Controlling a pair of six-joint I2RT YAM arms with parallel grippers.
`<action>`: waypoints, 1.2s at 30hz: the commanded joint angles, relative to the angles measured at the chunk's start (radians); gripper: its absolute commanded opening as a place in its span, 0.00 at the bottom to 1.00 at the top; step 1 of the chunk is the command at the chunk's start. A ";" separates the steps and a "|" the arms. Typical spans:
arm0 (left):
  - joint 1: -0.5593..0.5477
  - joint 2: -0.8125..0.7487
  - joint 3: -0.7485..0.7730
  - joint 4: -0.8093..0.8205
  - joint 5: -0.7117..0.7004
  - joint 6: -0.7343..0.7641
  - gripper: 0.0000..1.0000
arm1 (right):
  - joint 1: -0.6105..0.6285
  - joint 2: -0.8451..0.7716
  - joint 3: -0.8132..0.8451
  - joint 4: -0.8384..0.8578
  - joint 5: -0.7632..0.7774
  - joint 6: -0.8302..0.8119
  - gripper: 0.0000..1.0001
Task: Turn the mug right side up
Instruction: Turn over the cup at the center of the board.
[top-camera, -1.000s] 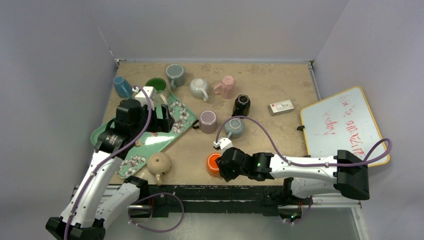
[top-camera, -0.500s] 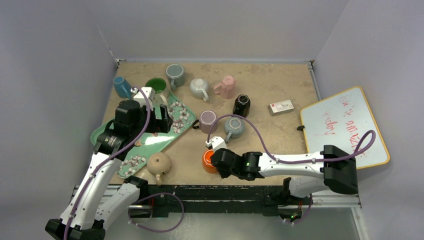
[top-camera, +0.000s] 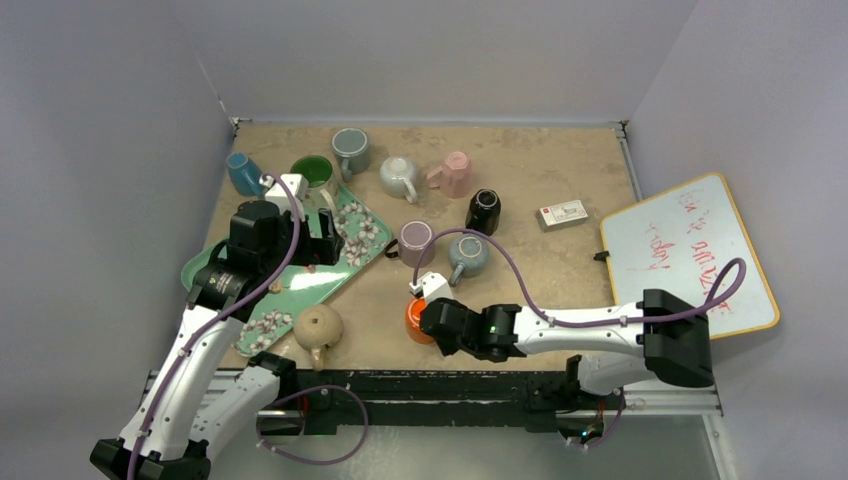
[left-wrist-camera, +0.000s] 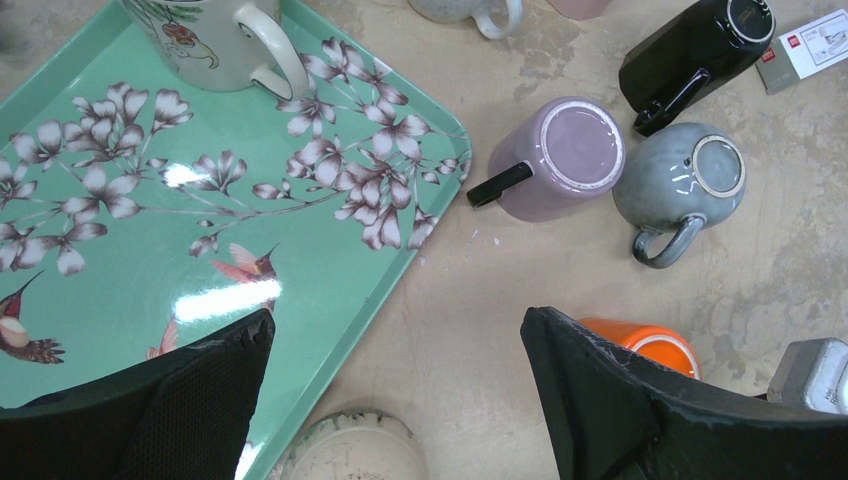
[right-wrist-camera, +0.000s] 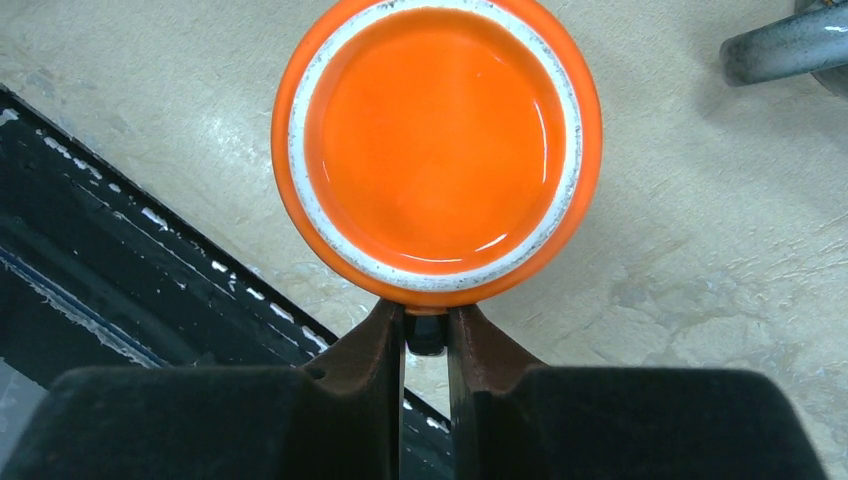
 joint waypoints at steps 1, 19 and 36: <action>0.005 -0.007 -0.009 0.003 -0.018 0.001 0.94 | 0.007 0.000 0.026 0.030 0.036 0.027 0.03; 0.005 -0.032 -0.016 0.004 -0.001 -0.079 0.91 | 0.009 -0.154 -0.036 0.167 0.016 0.117 0.00; 0.005 -0.182 0.062 -0.100 0.225 -0.243 0.86 | 0.008 -0.334 -0.127 0.529 0.049 0.242 0.00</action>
